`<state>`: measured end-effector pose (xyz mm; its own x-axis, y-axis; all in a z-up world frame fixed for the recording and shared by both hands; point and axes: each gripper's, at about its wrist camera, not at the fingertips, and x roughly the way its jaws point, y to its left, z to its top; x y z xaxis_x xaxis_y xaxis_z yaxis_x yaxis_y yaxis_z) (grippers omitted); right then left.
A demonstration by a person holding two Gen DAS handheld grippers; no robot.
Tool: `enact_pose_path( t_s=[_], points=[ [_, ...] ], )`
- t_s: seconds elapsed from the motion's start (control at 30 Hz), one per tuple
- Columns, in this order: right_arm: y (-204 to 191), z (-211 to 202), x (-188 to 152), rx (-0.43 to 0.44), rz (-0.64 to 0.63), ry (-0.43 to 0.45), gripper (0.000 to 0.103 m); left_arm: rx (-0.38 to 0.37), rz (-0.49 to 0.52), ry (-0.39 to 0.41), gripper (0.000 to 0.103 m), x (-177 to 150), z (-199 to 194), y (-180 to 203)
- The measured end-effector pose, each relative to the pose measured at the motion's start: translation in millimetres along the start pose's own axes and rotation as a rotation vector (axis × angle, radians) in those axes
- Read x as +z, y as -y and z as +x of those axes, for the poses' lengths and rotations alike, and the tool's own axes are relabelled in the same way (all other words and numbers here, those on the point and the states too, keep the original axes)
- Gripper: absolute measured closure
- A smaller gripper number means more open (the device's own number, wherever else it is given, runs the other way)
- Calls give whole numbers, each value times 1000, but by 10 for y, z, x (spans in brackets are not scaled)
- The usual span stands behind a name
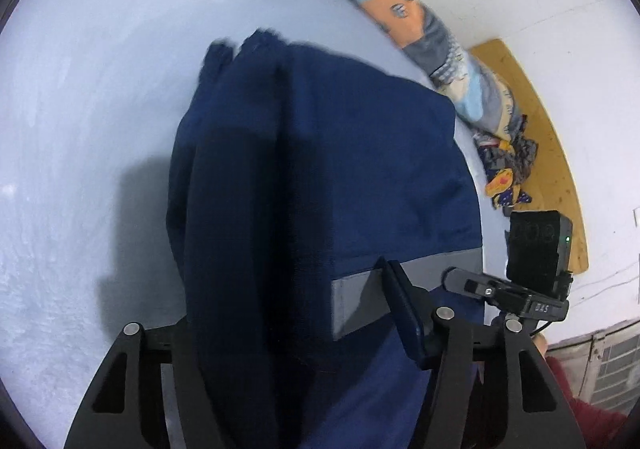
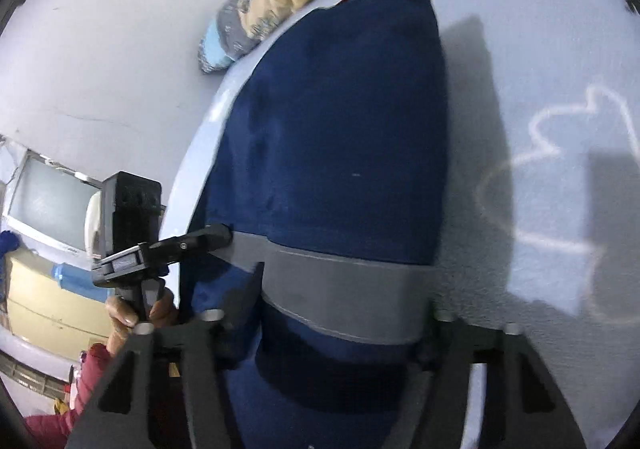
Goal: Fold large clothes
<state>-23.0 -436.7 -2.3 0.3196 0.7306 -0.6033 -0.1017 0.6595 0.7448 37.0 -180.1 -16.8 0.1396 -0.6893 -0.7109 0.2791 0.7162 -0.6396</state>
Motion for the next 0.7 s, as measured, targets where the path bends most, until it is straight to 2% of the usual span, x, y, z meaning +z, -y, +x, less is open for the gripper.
enact_pose_path(
  t_s=[0.07,0.17,0.37,0.5,0.63,0.7],
  points=[
    [-66,-134,11,-11,-41,22,52,-8,26,28,49,32,0,150],
    [-106,-407,32,-36,-88,80,53,-36,65,68,49,94,71,439],
    [208,-1001,175,-18,-37,168,53,-130,115,107,49,208,367,921],
    [533,-1373,241,-44,25,224,53,-141,154,98,49,195,663,1160],
    [844,-1372,331,-114,95,224,52,-48,180,75,51,252,1055,1265],
    [984,-1255,328,-183,147,193,46,105,147,62,51,286,1280,1197]
  ],
)
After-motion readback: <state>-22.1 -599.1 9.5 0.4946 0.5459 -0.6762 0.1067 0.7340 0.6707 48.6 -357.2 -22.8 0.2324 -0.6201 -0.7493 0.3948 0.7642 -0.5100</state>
